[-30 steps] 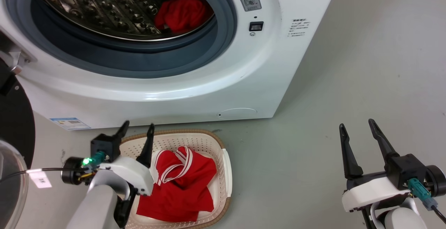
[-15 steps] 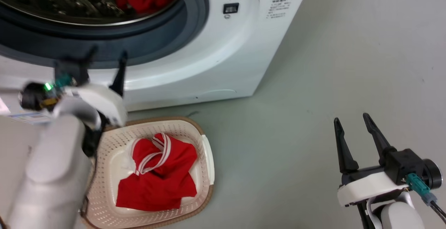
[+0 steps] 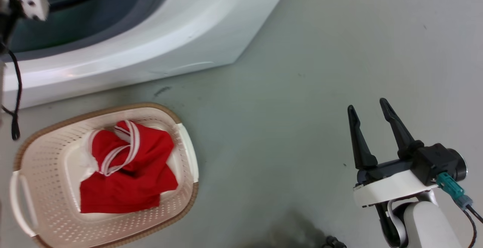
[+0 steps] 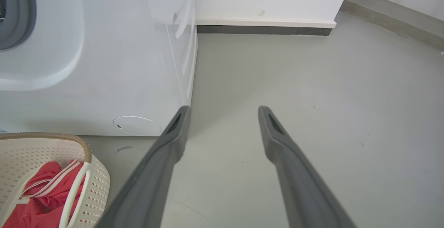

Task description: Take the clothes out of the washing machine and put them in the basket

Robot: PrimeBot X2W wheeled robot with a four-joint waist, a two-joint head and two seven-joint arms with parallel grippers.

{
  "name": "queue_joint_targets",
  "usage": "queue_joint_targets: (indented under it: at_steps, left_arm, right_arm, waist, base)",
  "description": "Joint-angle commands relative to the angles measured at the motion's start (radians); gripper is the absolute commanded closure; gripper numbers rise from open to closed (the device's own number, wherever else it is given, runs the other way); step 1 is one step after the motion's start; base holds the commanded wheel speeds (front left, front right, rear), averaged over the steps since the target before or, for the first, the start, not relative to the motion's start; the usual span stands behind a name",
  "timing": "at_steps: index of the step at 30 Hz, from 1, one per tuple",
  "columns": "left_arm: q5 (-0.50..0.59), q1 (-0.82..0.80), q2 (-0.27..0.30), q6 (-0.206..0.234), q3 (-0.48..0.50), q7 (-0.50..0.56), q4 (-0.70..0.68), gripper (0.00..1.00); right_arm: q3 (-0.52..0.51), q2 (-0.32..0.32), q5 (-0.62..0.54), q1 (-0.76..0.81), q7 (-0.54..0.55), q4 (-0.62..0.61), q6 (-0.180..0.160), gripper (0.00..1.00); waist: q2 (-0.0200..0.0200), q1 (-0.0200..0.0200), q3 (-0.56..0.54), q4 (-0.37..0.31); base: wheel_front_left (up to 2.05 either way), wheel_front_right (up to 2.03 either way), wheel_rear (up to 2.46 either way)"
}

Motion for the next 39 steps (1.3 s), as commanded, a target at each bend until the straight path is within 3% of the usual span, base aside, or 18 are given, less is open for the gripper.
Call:
queue_joint_targets:
  at_steps: [1,11,18,34,35,36,39]
  left_arm:
    - [-0.008,-0.017,0.004,-0.002,-0.005,0.008,0.006,0.0]
    - [0.045,-0.259,0.112,0.002,-0.044,0.176,0.102,0.0]
    - [0.055,-0.344,0.143,0.032,-0.043,0.246,0.147,0.0]
    - [0.042,-0.356,0.123,0.05,-0.069,0.293,0.247,0.0]
    - [0.04,-0.357,0.122,0.046,-0.071,0.293,0.251,0.4]
    - [0.037,-0.36,0.12,0.04,-0.074,0.29,0.255,1.0]
    - [0.03,-0.377,0.122,0.033,-0.077,0.267,0.264,1.0]
  right_arm:
    - [0.004,0.001,0.005,-0.021,-0.002,-0.006,-0.001,0.0]
    - [0.099,0.001,0.052,-0.043,-0.002,-0.028,-0.001,0.0]
    - [0.152,0.001,0.075,-0.062,-0.002,-0.018,-0.001,0.0]
    - [0.139,0.001,0.089,-0.004,-0.002,-0.069,-0.001,0.0]
    - [0.141,0.001,0.09,-0.003,-0.002,-0.071,-0.001,0.0]
    - [0.143,0.001,0.09,-0.004,-0.002,-0.073,-0.001,0.0]
    - [0.149,0.001,0.092,-0.007,-0.002,-0.079,-0.001,0.0]
  waist:
    - [0.0,-0.0001,0.045,-0.043]
    - [0.0,-0.0001,0.151,-0.148]
    - [0.0,-0.0001,0.186,-0.206]
    - [0.0,-0.0001,0.22,-0.21]
    - [0.0,-0.0001,0.221,-0.21]
    - [0.0,-0.0001,0.221,-0.21]
    - [0.0,-0.0001,0.221,-0.211]
  base:
    - [0.0,0.0,0.0]
    - [0.0,0.0,0.0]
    - [0.0,0.0,0.0]
    - [0.0,0.0,0.0]
    - [0.0,0.0,0.0]
    - [0.0,0.0,0.0]
    - [0.0,0.0,0.0]
